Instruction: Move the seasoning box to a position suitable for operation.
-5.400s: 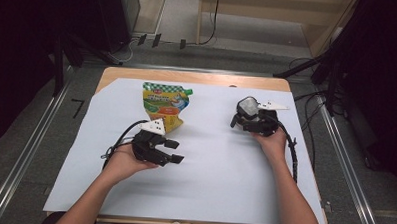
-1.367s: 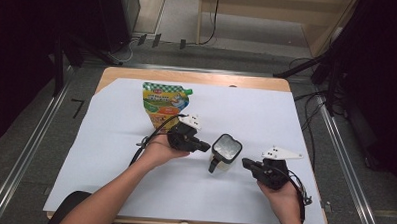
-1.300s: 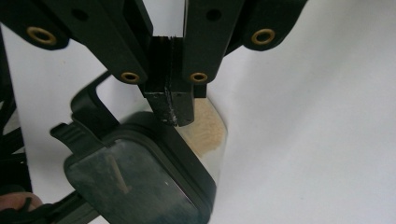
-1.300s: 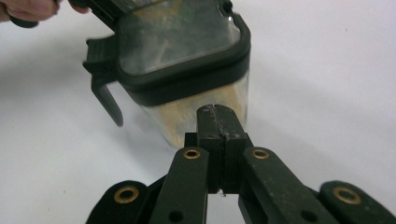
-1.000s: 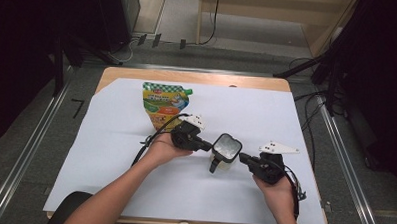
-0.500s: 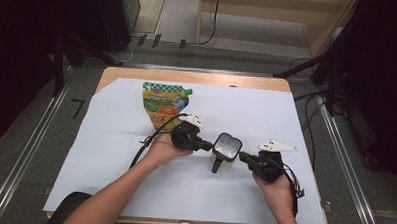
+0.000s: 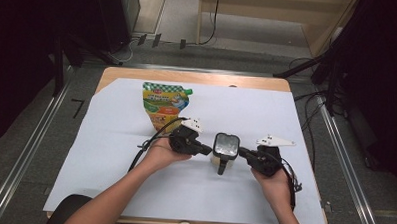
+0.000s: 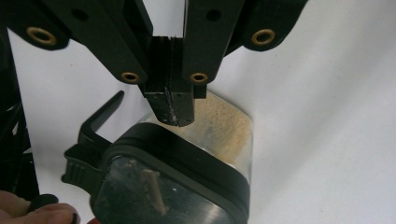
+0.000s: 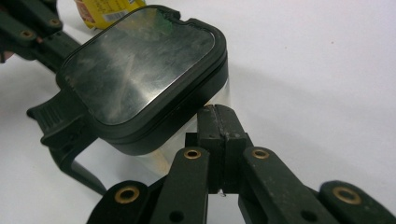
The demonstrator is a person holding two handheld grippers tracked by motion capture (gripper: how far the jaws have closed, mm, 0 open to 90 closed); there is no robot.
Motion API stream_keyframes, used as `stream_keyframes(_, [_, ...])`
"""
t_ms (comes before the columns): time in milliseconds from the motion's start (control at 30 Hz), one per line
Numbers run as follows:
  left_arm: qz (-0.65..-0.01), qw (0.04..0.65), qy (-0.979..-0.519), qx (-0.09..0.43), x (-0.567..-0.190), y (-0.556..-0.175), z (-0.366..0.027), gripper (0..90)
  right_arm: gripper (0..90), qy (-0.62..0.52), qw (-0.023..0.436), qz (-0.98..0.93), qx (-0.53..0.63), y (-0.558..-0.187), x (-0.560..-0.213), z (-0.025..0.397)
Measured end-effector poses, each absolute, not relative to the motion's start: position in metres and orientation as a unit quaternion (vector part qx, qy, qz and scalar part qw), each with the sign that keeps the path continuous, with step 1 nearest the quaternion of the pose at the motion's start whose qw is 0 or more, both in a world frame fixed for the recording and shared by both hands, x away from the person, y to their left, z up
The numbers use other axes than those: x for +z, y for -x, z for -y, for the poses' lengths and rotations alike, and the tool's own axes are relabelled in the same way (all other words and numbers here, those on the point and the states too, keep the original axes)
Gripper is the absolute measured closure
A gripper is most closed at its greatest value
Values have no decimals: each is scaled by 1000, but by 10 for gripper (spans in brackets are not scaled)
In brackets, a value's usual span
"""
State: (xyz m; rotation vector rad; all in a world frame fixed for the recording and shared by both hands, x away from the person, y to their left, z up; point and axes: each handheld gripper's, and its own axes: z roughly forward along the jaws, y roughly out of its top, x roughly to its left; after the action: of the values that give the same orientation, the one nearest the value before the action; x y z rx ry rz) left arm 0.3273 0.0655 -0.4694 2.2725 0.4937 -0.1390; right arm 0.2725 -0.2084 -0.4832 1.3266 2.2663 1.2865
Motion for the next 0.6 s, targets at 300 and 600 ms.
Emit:
stream_keyframes(300, [-197,401,-892,-65,-469,-322,-65,900,900,-443,107,-770,446,-283,-486,208])
stream_keyframes(600, [-190,396,-896,-69,-466,-317,-61,875,900,-443,111,-772,442,-301,-487,198])
